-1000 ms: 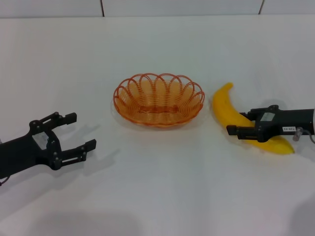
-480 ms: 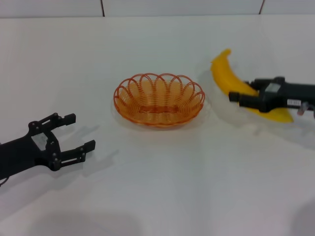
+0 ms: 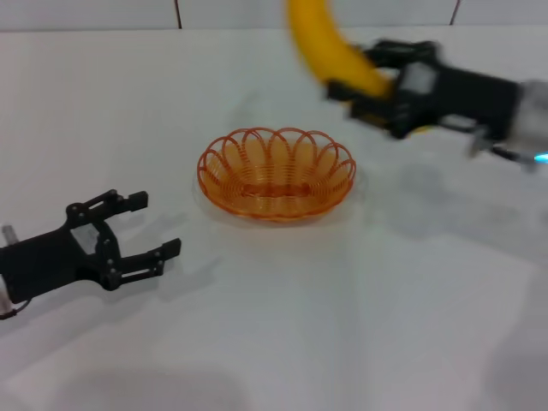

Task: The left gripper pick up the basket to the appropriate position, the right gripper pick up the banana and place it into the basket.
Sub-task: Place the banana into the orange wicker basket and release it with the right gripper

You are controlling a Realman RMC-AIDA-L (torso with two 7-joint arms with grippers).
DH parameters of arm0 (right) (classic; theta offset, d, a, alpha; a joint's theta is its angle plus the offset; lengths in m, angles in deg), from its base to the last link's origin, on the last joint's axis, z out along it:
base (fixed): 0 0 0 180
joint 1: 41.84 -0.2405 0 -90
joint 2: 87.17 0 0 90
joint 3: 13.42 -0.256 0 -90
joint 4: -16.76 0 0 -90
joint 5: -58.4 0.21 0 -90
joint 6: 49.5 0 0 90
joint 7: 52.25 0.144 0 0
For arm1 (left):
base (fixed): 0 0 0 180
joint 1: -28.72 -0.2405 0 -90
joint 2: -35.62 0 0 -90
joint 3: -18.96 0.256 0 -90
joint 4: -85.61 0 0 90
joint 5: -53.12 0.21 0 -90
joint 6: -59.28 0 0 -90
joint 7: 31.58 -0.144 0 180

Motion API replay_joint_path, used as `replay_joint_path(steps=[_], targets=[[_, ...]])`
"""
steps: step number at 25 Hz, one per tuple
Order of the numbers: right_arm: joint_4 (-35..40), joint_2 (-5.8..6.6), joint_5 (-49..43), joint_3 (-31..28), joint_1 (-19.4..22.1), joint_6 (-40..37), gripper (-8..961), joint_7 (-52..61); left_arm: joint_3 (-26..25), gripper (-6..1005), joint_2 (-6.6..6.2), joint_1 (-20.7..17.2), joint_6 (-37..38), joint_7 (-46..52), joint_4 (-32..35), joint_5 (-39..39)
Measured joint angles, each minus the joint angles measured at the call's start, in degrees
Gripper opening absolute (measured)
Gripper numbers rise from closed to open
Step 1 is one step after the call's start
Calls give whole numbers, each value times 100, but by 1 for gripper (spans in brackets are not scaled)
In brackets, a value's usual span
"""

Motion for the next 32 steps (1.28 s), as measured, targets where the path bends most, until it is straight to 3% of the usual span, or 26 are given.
replay_joint_path(steps=[6,11,17,23,26,32], targets=[[-663,-47,136,1431,-771,885,492,-981,71,872,7,256,-17,-57,-242,35],[-721,-62,168,2260,-921,1538,493,-736,161,872,-9,458,17,26,-491,27],[-699,-75,250,2446,-925,2122,492,-627,162,872,-8,458,29,18,-499,-4],[-680,-57,409,2666,-949,2162,493,-265,162,872,-9,437,32,9,-507,2],[-557,-46,412,2730,-931,2068,538,-108,145,872,-16,407,34,9,-509,-4],[420,-9,461,2676,-223,1715,627,248,111,872,-26,302,34,-1,-473,-9]])
